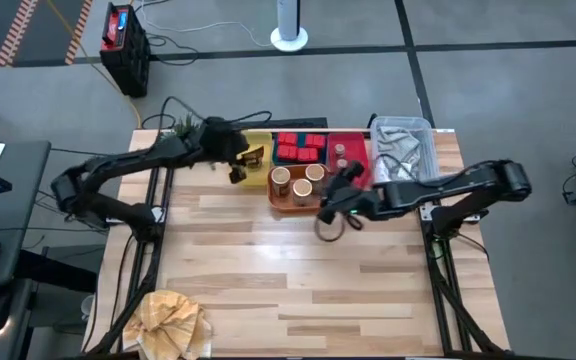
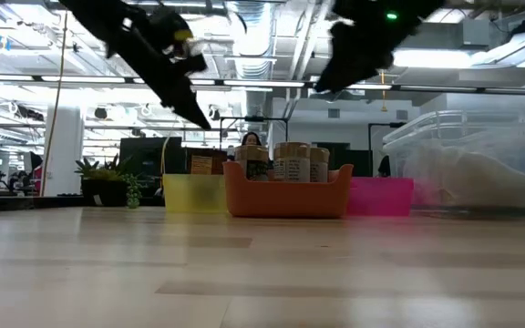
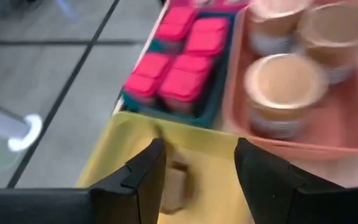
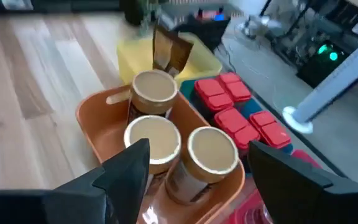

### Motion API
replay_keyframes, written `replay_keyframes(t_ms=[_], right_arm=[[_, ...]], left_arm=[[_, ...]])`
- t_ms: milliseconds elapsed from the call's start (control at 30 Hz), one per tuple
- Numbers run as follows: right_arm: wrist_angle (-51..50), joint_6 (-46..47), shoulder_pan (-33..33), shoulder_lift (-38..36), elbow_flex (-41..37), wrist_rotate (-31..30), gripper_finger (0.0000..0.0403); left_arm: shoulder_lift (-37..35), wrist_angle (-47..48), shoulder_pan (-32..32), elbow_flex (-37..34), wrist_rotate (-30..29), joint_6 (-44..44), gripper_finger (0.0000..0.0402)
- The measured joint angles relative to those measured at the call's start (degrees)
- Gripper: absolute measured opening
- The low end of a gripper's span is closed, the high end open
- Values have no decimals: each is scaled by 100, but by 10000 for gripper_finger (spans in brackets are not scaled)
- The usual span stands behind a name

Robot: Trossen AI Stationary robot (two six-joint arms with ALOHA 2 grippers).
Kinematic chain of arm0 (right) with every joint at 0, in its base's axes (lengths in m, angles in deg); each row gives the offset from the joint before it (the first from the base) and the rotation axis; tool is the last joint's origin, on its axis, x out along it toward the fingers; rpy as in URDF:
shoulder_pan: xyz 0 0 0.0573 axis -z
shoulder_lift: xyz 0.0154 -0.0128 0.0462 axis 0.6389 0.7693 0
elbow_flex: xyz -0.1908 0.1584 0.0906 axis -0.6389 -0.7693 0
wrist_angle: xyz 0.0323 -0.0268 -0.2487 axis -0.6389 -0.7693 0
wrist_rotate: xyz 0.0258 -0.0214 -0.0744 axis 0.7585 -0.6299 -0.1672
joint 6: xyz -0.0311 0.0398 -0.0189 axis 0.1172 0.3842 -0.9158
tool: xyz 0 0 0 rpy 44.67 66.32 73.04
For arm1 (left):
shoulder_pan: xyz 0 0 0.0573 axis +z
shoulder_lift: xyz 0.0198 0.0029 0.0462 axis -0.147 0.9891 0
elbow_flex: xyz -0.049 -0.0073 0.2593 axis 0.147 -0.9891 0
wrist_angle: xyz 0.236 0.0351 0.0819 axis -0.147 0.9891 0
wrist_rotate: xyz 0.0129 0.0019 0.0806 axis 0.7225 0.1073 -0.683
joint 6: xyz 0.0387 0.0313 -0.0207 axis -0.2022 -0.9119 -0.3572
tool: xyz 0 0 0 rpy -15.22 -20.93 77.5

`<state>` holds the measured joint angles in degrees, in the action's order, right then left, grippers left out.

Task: Sort spices by type
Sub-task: Return to Home Position

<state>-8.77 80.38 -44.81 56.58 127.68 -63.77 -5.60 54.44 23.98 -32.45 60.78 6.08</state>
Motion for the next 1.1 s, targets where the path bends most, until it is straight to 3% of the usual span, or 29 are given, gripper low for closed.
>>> replay_keyframes(t_ms=[100,333,733,1100], right_arm=[[832,-181,2,-686,-851,126,299],[2441,-582,154,-1793,-2312,1210,299],[2626,-656,63,-3585,-3495,1430,299],[2723,-518,57,-5562,-4679,1504,299]], left_arm=[[-597,-323,-344,-620,10,152,173],[-1949,-753,-1197,-1841,-19,1105,154],[-3563,-386,-2490,-2540,-680,1887,126],[-4576,-660,-3165,-3399,-883,2314,111]])
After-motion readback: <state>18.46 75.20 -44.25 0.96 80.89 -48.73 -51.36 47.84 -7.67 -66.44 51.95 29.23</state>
